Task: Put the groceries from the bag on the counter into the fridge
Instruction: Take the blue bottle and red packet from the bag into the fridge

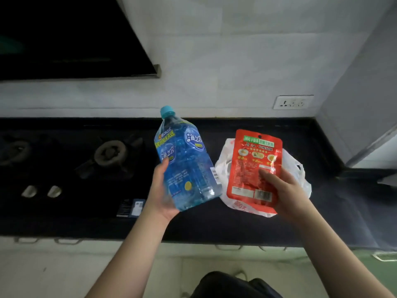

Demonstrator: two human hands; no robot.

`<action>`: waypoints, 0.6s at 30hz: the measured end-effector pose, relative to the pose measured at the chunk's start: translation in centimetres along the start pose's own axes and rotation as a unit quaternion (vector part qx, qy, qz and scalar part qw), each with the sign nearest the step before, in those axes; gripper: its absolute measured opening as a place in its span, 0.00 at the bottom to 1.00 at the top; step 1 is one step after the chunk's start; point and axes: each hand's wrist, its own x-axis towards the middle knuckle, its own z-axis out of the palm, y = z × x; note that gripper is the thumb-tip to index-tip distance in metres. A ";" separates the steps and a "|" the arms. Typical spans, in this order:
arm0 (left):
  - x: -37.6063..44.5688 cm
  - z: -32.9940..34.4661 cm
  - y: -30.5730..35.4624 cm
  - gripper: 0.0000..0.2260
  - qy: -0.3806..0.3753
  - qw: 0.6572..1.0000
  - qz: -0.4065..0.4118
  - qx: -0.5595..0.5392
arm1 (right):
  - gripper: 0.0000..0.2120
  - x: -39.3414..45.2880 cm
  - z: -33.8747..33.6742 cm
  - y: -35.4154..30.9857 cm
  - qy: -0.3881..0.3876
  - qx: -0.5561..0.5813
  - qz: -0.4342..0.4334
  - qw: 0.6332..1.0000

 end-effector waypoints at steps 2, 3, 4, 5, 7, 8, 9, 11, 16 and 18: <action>-2.2 -1.5 1.5 0.25 -0.008 1.000 0.019 0.016 | 0.17 -0.9 2.2 0.8 -0.014 0.000 0.005 1.000; -3.2 -2.2 2.2 0.25 -0.012 0.999 0.026 0.021 | 0.17 -1.3 3.2 1.2 -0.022 0.004 0.011 1.000; -4.1 -3.1 2.9 0.24 -0.011 0.999 0.030 0.023 | 0.17 -1.7 4.1 1.7 -0.032 0.006 0.016 0.999; -5.0 -3.9 3.5 0.24 -0.009 0.999 0.031 0.020 | 0.16 -2.2 5.1 2.1 -0.040 0.009 0.020 0.999; -6.8 -5.5 4.4 0.26 -0.005 1.000 0.025 0.006 | 0.13 -3.1 7.1 3.0 -0.049 0.014 0.026 0.998; -7.6 -6.1 4.8 0.26 -0.002 1.000 0.025 0.001 | 0.13 -3.5 8.0 3.3 -0.055 0.020 0.029 0.998; -8.4 -6.6 5.1 0.26 0.004 1.000 0.027 -0.002 | 0.13 -3.9 8.8 3.6 -0.064 0.029 0.033 0.997; -9.8 -7.5 5.6 0.27 0.013 0.999 0.039 -0.015 | 0.14 -4.5 10.3 4.0 -0.081 0.041 0.043 0.995; -12.9 -8.9 6.5 0.28 0.049 0.994 0.091 -0.031 | 0.15 -5.6 12.9 4.5 -0.118 0.009 0.053 0.992; -14.1 -9.3 6.6 0.27 0.072 0.990 0.114 -0.034 | 0.15 -5.7 13.6 4.5 -0.135 -0.004 0.058 0.989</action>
